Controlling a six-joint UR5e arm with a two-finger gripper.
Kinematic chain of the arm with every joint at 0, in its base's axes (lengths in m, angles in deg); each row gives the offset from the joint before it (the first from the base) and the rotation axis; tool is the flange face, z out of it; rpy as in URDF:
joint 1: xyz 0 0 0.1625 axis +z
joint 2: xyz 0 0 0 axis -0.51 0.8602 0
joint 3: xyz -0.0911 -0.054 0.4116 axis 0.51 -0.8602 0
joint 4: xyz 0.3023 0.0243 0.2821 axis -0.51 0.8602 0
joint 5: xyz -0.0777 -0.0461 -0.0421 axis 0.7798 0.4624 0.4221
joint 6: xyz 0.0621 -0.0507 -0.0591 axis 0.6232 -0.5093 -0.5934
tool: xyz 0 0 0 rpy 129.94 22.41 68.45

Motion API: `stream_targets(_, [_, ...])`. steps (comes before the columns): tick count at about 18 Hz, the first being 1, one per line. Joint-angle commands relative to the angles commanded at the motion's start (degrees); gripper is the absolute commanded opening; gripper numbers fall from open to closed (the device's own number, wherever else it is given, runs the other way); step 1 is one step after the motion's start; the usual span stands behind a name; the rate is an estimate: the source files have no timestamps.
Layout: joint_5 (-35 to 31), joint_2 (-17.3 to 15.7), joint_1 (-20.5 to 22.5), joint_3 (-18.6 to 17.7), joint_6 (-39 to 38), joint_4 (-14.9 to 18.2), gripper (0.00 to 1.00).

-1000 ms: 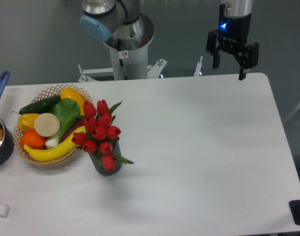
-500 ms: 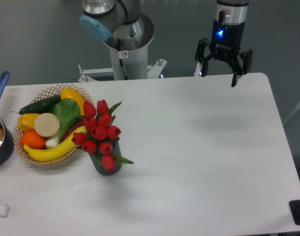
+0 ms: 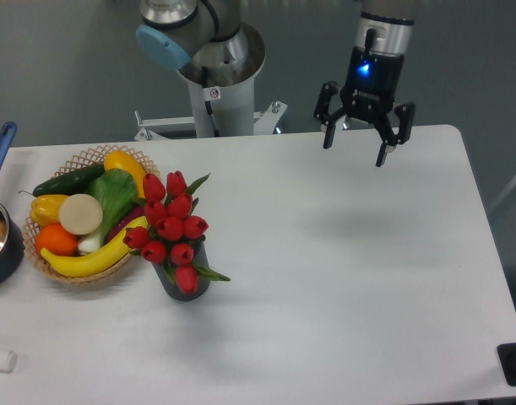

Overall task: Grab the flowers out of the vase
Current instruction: 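Move the open gripper toward the red tulips in the black vase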

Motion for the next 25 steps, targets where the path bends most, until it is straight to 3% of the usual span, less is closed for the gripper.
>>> stream_targets(5, [2.36, 0.0, -3.52, -0.78, -0.28, -0.53, 1.0])
stream_targets(9, [11.58, -0.35, -3.79, -3.78, 0.25, -0.8, 1.0])
stream_targets(12, [21.85, 0.79, -3.79, -3.69, 0.95, -0.79, 1.0])
stream_targets(14, [24.6, 0.88, -3.79, -3.87, 0.95, -0.71, 1.0])
stream_targets(20, [25.22, 3.69, -7.65, -3.34, 0.25, -0.62, 1.0])
stream_targets(25, [25.31, 3.52, -10.02, -3.43, -0.8, -0.53, 1.0])
